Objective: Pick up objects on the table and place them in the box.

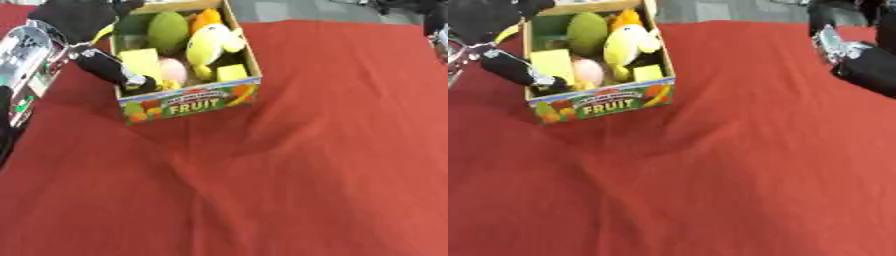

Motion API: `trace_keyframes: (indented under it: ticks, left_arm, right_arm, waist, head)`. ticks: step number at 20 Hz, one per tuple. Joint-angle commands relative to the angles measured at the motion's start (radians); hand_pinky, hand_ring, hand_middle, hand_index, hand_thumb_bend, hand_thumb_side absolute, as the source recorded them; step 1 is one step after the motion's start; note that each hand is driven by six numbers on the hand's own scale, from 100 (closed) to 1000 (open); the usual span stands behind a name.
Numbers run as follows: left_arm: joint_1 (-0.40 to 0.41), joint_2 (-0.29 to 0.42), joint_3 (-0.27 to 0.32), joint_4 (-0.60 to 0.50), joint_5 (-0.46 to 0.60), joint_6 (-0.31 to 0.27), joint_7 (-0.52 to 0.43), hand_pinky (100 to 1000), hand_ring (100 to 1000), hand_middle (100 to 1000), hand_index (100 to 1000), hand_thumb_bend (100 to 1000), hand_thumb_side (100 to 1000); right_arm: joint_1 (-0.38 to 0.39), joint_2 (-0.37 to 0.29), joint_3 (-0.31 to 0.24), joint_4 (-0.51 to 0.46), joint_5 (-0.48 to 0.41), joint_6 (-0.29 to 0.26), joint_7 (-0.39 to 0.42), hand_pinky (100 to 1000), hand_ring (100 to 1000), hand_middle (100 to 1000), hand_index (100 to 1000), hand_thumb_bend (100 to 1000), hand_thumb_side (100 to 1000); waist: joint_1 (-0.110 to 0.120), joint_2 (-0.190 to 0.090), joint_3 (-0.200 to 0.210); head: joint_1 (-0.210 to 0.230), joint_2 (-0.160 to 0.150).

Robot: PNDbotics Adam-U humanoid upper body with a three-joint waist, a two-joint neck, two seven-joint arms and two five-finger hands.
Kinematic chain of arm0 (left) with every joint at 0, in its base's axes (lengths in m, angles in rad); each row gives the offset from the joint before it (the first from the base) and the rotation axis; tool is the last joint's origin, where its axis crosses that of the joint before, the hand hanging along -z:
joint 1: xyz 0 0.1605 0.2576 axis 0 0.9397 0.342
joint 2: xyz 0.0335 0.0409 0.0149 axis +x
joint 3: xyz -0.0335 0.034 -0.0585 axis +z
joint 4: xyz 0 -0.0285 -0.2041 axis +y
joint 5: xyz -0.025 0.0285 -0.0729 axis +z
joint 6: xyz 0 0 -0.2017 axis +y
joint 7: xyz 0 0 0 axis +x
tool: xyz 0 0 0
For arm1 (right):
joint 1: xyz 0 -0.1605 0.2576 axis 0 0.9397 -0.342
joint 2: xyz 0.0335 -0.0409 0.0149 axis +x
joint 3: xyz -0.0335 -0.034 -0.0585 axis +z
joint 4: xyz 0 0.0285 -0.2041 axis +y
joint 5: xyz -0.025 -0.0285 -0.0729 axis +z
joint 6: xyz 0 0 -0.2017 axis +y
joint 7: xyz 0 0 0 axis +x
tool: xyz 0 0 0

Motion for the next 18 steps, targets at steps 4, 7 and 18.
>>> trace_keyframes:
  ticks: [4,7,18]
  left_arm:
    - [-0.017,0.03,0.026,-0.102,0.088,0.016,0.035,995,989,936,982,513,713]
    - [0.012,0.07,0.051,-0.293,0.236,0.078,0.065,945,940,896,949,364,690]
    - [0.256,0.217,0.228,-0.778,0.986,0.163,0.358,861,835,796,913,100,689]
  right_arm:
    - [0.006,-0.028,-0.013,-0.015,-0.005,0.001,-0.004,927,895,581,836,100,481]
    - [0.015,-0.031,-0.019,-0.015,-0.003,0.0,-0.011,927,895,582,836,100,480]
    - [0.019,-0.023,-0.048,-0.015,-0.025,-0.043,-0.061,920,887,577,830,100,486]
  waist:
    - [0.001,-0.03,0.007]
    - [0.003,-0.037,0.018]
    - [-0.005,-0.076,0.066]
  head:
    - [-0.017,0.004]
    - [-0.033,0.015]
    - [-0.095,0.034]
